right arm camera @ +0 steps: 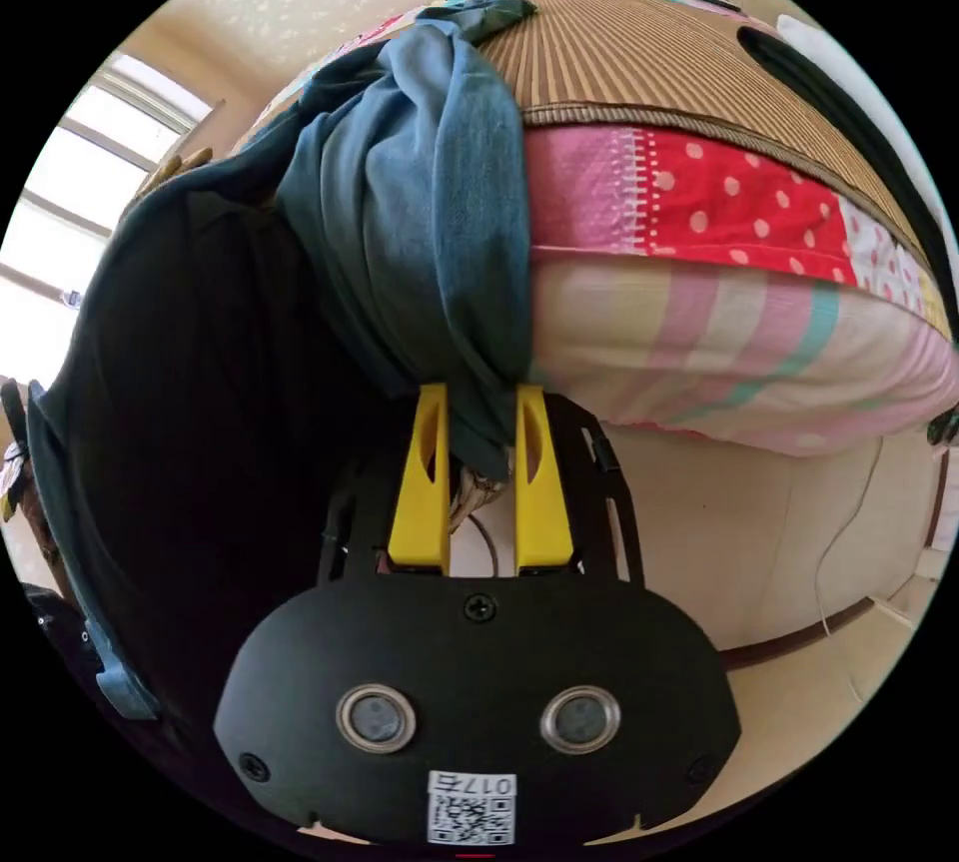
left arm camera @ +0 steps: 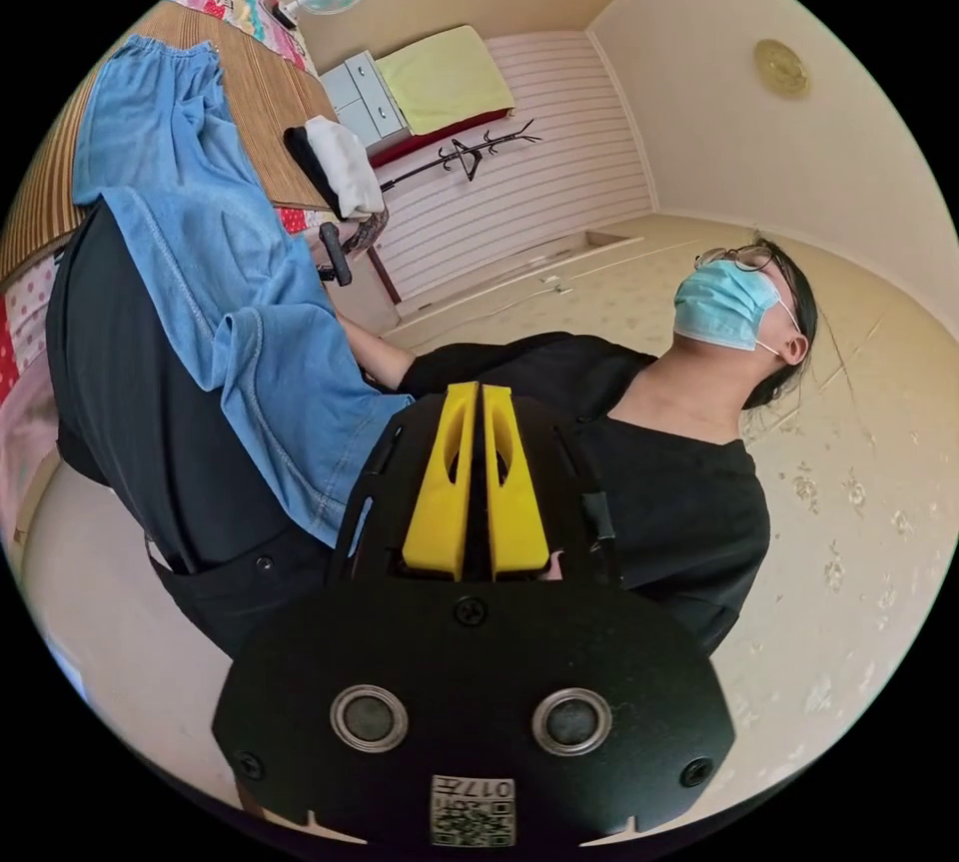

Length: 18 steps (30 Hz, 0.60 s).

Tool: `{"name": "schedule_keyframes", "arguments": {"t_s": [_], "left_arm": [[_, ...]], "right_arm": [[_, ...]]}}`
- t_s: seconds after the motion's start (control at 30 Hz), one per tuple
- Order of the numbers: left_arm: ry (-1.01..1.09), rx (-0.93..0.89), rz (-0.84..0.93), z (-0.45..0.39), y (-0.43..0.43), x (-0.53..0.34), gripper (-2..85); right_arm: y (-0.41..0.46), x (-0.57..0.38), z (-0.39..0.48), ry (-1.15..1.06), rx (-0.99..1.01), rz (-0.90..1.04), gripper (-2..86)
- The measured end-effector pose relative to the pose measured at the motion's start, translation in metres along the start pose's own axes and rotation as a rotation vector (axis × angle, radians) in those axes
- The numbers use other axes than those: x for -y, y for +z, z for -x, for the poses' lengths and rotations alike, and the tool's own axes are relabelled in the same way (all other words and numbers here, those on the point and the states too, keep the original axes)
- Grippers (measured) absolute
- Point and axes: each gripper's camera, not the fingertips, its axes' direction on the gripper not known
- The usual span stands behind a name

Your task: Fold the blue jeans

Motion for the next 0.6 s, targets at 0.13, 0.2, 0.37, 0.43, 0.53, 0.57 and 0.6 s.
{"name": "schedule_keyframes", "arguments": {"t_s": [0.13,0.2,0.37,0.43,0.53,0.57,0.6], "left_arm": [[-0.025,0.074,-0.055,-0.012,-0.033,-0.021,-0.9],[-0.027,0.059,-0.099,-0.012,-0.048,-0.032,-0.9],[-0.054,0.055,-0.169,0.000,-0.077,-0.039,-0.7],[-0.031,0.039,-0.173,-0.002,-0.078,-0.026,-0.1],[0.021,0.036,-0.186,-0.006,-0.072,0.015,2.9],[0.042,0.035,-0.210,-0.004,-0.067,0.035,4.7],[0.050,0.030,-0.223,-0.002,-0.063,0.046,5.6]], "right_arm": [[-0.016,-0.021,0.001,-0.080,0.069,0.004,3.4],[-0.047,-0.053,-0.012,-0.139,0.129,-0.018,2.7],[-0.143,-0.113,-0.069,-0.084,0.356,-0.221,2.0],[-0.190,-0.123,-0.075,-0.131,0.457,-0.342,1.8],[-0.261,-0.111,-0.054,-0.302,0.624,-0.439,1.8],[-0.286,-0.100,-0.031,-0.412,0.678,-0.443,2.0],[-0.305,-0.089,-0.003,-0.519,0.727,-0.433,2.1]]}}
